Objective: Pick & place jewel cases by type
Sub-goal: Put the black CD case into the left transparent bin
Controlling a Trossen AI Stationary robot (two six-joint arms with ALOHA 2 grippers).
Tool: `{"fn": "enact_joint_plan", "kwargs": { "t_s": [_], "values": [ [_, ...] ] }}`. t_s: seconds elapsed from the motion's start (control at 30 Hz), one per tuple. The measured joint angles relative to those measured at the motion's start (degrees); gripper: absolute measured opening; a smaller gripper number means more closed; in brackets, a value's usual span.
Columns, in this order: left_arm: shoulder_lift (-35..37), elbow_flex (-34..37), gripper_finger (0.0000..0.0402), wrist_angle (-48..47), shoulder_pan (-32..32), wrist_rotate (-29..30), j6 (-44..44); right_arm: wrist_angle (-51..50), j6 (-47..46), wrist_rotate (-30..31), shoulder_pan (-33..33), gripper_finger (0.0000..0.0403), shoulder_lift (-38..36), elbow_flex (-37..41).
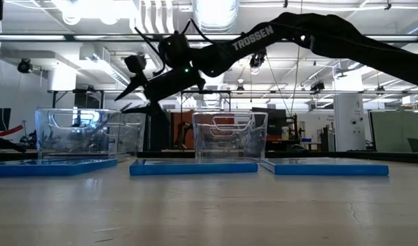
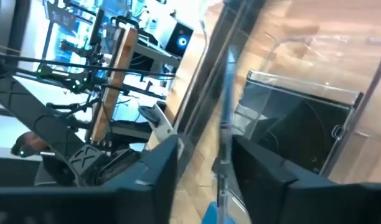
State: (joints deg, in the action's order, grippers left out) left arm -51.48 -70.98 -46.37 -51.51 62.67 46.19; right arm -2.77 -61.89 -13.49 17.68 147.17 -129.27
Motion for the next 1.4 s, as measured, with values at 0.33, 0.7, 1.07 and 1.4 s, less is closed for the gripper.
{"fn": "enact_joint_plan", "kwargs": {
  "t_s": [0.33,0.7,1.07,1.4],
  "values": [
    [0.00,0.02,0.0094,-0.07,0.00,0.00,0.09,-12.73,19.68,7.95,-2.25,0.0221,-1.01,-5.76],
    [-0.17,0.09,0.0094,-1.34,-0.04,-0.02,0.11,-24.68,28.81,22.90,-5.09,0.0221,-6.03,-5.25],
    [-1.83,0.11,0.0094,-18.02,-0.02,-12.00,13.88,-38.83,35.24,23.96,-11.71,0.0221,-11.64,-5.49],
    [-6.04,15.83,0.0094,-15.16,-0.36,-53.34,29.66,-61.99,41.02,23.38,-21.53,0.0221,-12.84,-5.11]
  ]
}}
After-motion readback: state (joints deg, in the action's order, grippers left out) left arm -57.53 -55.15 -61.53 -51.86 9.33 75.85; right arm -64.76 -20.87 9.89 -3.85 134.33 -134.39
